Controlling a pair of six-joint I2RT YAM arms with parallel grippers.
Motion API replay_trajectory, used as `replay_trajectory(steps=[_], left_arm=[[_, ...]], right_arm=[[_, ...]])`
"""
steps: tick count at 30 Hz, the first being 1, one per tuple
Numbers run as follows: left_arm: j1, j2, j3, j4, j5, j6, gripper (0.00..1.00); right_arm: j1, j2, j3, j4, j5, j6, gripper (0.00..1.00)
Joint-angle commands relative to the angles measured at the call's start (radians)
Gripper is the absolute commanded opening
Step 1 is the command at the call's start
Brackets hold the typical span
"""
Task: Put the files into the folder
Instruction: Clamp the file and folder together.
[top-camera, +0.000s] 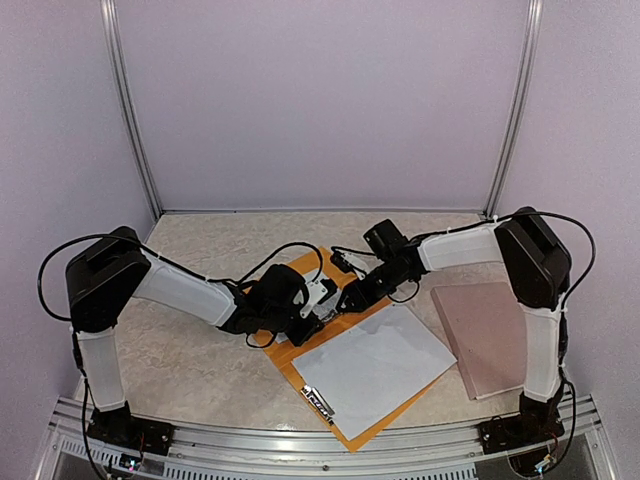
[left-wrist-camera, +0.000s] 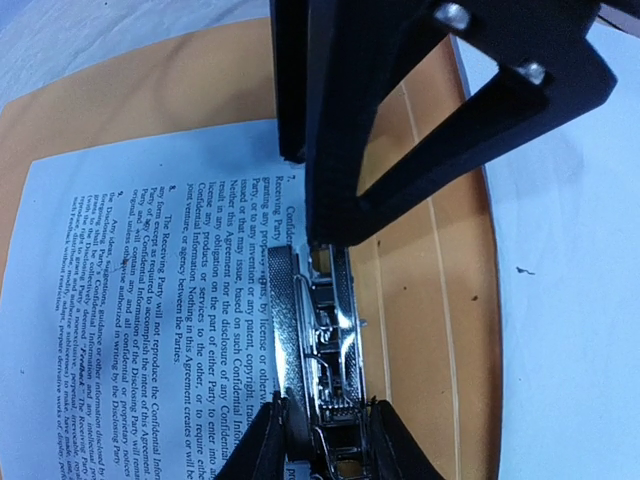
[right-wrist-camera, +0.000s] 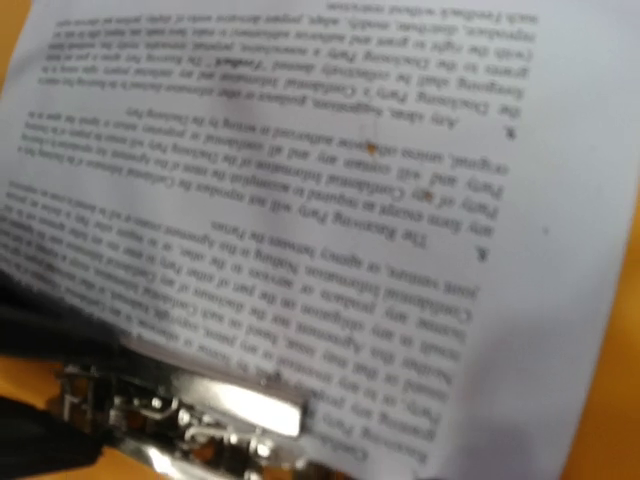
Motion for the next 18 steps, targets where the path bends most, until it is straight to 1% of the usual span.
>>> replay_trajectory(steps=[1,3,5,7,8,10,13,14,15,16,18], left_arm=[[0.017,0.002,-0.013,-0.112,0.0,-0.019,0.31],[0.022,-0.033,-0.014,-0.106,0.002,-0.034,0.41],[0.027,-0.069,-0.015,-0.101,0.002,-0.055,0.54],[0.033,-0.105,-0.019,-0.095,0.001,-0.069,0.64],[0.037,-0.12,-0.023,-0.092,0.002,-0.097,0.67],[0.041,-0.17,-0.035,-0.085,0.002,-0.123,0.71],[0.049,-0.238,-0.074,-0.065,0.002,-0.165,0.76],[0.052,-0.264,-0.091,-0.056,-0.001,-0.187,0.8],[0.056,-0.285,-0.109,-0.046,-0.014,-0.214,0.87],[0.062,-0.319,-0.128,-0.04,-0.031,-0.246,0.98],[0.078,-0.366,-0.158,-0.054,-0.055,-0.319,0.99]], right_arm=[[-0.006,-0.108,-0.035,0.013,0.034,0.038,0.42],[-0.006,-0.15,-0.059,0.013,0.069,0.04,0.44],[-0.006,-0.19,-0.078,-0.001,0.108,0.039,0.45],[-0.006,-0.23,-0.102,-0.025,0.166,0.037,0.49],[-0.007,-0.251,-0.114,-0.037,0.203,0.039,0.52],[-0.019,-0.279,-0.134,-0.075,0.26,0.045,0.59],[-0.046,-0.31,-0.181,-0.098,0.285,0.056,0.69],[-0.058,-0.315,-0.196,-0.101,0.29,0.06,0.72],[-0.068,-0.319,-0.212,-0.101,0.281,0.062,0.75],[-0.08,-0.318,-0.223,-0.101,0.267,0.062,0.79],[-0.1,-0.309,-0.243,-0.102,0.24,0.062,0.85]])
